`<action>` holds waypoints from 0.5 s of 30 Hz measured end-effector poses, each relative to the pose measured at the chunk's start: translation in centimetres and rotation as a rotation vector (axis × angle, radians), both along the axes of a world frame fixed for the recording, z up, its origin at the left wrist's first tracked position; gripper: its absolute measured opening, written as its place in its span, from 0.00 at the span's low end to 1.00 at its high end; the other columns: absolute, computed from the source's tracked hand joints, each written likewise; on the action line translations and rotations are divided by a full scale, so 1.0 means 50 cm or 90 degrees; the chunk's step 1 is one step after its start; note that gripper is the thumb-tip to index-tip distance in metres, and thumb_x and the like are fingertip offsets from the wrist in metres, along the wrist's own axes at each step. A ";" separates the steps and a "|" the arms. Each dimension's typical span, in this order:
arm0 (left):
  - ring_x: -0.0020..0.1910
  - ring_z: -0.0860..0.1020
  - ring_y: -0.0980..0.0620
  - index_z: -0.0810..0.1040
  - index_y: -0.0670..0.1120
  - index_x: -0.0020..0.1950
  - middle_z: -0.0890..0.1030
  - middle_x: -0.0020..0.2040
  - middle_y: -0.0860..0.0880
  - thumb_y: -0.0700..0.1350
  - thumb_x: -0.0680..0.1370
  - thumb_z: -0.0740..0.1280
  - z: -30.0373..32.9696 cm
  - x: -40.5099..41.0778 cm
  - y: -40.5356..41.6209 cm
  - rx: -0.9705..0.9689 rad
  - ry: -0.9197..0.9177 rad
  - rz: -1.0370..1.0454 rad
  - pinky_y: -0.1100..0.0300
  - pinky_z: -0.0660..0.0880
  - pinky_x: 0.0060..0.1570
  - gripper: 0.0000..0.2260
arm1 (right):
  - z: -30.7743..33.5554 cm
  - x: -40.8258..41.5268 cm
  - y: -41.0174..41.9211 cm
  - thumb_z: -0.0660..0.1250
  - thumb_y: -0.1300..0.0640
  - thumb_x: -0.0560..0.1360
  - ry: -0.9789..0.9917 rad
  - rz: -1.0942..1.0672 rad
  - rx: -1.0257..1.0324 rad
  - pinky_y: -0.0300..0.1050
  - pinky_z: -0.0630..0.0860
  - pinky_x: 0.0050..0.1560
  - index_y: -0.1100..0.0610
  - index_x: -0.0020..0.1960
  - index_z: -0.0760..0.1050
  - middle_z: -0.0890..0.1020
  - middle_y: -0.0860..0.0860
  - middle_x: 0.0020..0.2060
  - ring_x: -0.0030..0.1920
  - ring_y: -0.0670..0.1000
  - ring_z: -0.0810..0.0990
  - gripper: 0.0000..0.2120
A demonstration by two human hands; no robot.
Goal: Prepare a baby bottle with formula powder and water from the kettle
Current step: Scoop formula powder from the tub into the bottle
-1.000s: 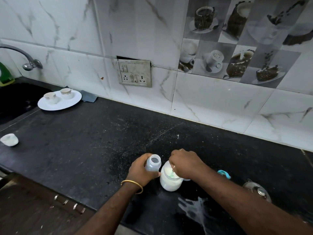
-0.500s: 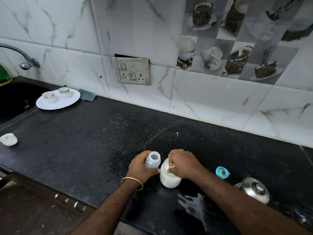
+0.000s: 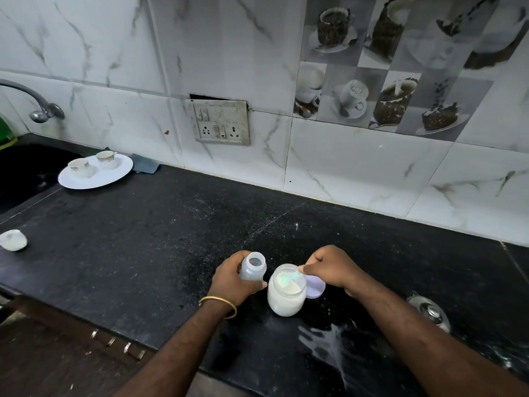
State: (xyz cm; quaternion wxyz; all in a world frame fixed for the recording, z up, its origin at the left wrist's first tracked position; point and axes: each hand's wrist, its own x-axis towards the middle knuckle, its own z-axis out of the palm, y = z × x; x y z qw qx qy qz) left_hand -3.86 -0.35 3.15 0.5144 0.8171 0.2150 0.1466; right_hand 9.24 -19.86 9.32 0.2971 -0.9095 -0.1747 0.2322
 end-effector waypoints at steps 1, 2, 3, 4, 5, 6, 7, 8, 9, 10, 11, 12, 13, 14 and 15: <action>0.50 0.80 0.56 0.78 0.54 0.51 0.82 0.49 0.58 0.40 0.60 0.83 0.002 0.000 0.000 -0.003 0.000 -0.001 0.65 0.73 0.50 0.24 | 0.000 0.000 -0.005 0.77 0.54 0.71 0.031 -0.024 0.025 0.41 0.76 0.41 0.54 0.33 0.80 0.86 0.53 0.40 0.40 0.48 0.81 0.11; 0.50 0.80 0.58 0.78 0.54 0.51 0.82 0.49 0.58 0.40 0.60 0.83 0.005 0.000 -0.001 -0.006 0.000 -0.002 0.66 0.73 0.49 0.24 | 0.000 -0.001 -0.010 0.77 0.54 0.71 0.059 -0.043 0.047 0.42 0.76 0.42 0.55 0.33 0.81 0.87 0.55 0.40 0.40 0.48 0.81 0.11; 0.49 0.80 0.59 0.79 0.53 0.51 0.82 0.49 0.58 0.40 0.60 0.83 0.008 0.000 -0.001 -0.010 -0.001 -0.004 0.68 0.73 0.48 0.24 | 0.001 -0.001 -0.013 0.77 0.54 0.71 0.083 -0.055 0.063 0.43 0.76 0.43 0.56 0.34 0.81 0.87 0.56 0.40 0.40 0.49 0.81 0.10; 0.49 0.79 0.60 0.79 0.53 0.52 0.82 0.49 0.58 0.39 0.61 0.83 0.011 0.001 -0.001 -0.014 -0.001 -0.006 0.70 0.72 0.47 0.24 | 0.002 -0.002 -0.015 0.77 0.54 0.71 0.104 -0.064 0.077 0.43 0.75 0.42 0.57 0.34 0.81 0.86 0.55 0.39 0.40 0.49 0.80 0.10; 0.49 0.79 0.61 0.79 0.53 0.52 0.82 0.49 0.58 0.39 0.61 0.82 0.014 0.001 0.000 -0.017 -0.001 -0.009 0.72 0.71 0.46 0.24 | 0.004 -0.003 -0.018 0.77 0.54 0.72 0.123 -0.072 0.088 0.43 0.74 0.41 0.57 0.35 0.80 0.85 0.54 0.38 0.39 0.49 0.79 0.10; 0.49 0.79 0.62 0.79 0.52 0.52 0.82 0.49 0.58 0.39 0.61 0.82 0.017 0.001 0.001 -0.018 0.000 -0.011 0.73 0.71 0.45 0.24 | 0.006 -0.005 -0.021 0.77 0.54 0.72 0.140 -0.080 0.096 0.42 0.73 0.40 0.56 0.36 0.80 0.83 0.52 0.37 0.39 0.48 0.78 0.10; 0.49 0.79 0.62 0.79 0.52 0.52 0.82 0.49 0.57 0.39 0.61 0.82 0.020 0.002 0.002 -0.019 0.000 -0.012 0.74 0.71 0.45 0.24 | 0.007 -0.005 -0.025 0.76 0.53 0.73 0.154 -0.088 0.103 0.42 0.72 0.40 0.56 0.37 0.80 0.81 0.52 0.37 0.40 0.48 0.77 0.10; 0.48 0.79 0.62 0.79 0.52 0.53 0.82 0.50 0.57 0.39 0.61 0.82 0.024 0.003 0.003 -0.020 -0.002 -0.012 0.74 0.71 0.44 0.24 | 0.007 -0.006 -0.029 0.76 0.52 0.73 0.169 -0.097 0.111 0.42 0.73 0.40 0.56 0.39 0.80 0.81 0.52 0.38 0.41 0.49 0.77 0.09; 0.48 0.79 0.62 0.79 0.51 0.53 0.82 0.50 0.57 0.39 0.61 0.82 0.028 0.005 0.005 -0.023 -0.003 -0.011 0.75 0.71 0.44 0.24 | 0.008 -0.007 -0.033 0.76 0.52 0.73 0.183 -0.105 0.118 0.42 0.73 0.41 0.56 0.41 0.81 0.81 0.53 0.40 0.43 0.49 0.78 0.09; 0.49 0.79 0.62 0.79 0.51 0.54 0.82 0.50 0.56 0.39 0.61 0.82 0.034 0.007 0.007 -0.026 -0.006 -0.011 0.75 0.70 0.44 0.25 | 0.007 -0.007 -0.037 0.76 0.51 0.73 0.197 -0.113 0.125 0.42 0.74 0.42 0.56 0.43 0.81 0.83 0.53 0.43 0.45 0.49 0.79 0.09; 0.49 0.79 0.61 0.79 0.51 0.54 0.82 0.50 0.57 0.39 0.61 0.82 0.041 0.011 0.007 -0.026 -0.011 -0.014 0.74 0.70 0.44 0.25 | 0.008 -0.007 -0.041 0.76 0.51 0.73 0.210 -0.121 0.133 0.42 0.75 0.42 0.57 0.45 0.82 0.84 0.53 0.45 0.47 0.49 0.80 0.09; 0.49 0.79 0.61 0.79 0.52 0.54 0.82 0.50 0.57 0.39 0.61 0.82 0.050 0.017 0.007 -0.024 -0.018 -0.017 0.73 0.71 0.45 0.25 | 0.009 -0.006 -0.046 0.76 0.51 0.73 0.223 -0.130 0.140 0.43 0.75 0.43 0.56 0.47 0.82 0.84 0.53 0.46 0.47 0.49 0.80 0.09; 0.49 0.79 0.61 0.79 0.51 0.54 0.82 0.50 0.57 0.39 0.61 0.82 0.058 0.022 0.008 -0.022 -0.028 -0.019 0.71 0.72 0.46 0.25 | 0.012 -0.006 -0.048 0.76 0.51 0.73 0.238 -0.136 0.147 0.43 0.75 0.44 0.56 0.47 0.83 0.85 0.51 0.46 0.46 0.48 0.80 0.09; 0.49 0.79 0.60 0.79 0.51 0.55 0.82 0.50 0.57 0.39 0.61 0.82 0.067 0.028 0.008 -0.020 -0.039 -0.021 0.70 0.73 0.48 0.26 | 0.016 -0.006 -0.052 0.76 0.50 0.73 0.254 -0.142 0.157 0.43 0.75 0.44 0.54 0.47 0.83 0.85 0.50 0.45 0.45 0.47 0.80 0.08; 0.50 0.79 0.59 0.79 0.51 0.56 0.82 0.51 0.57 0.39 0.61 0.82 0.076 0.035 0.007 -0.018 -0.052 -0.024 0.68 0.74 0.49 0.26 | 0.021 -0.005 -0.056 0.75 0.50 0.73 0.270 -0.147 0.169 0.43 0.76 0.43 0.53 0.47 0.83 0.85 0.48 0.45 0.43 0.47 0.81 0.08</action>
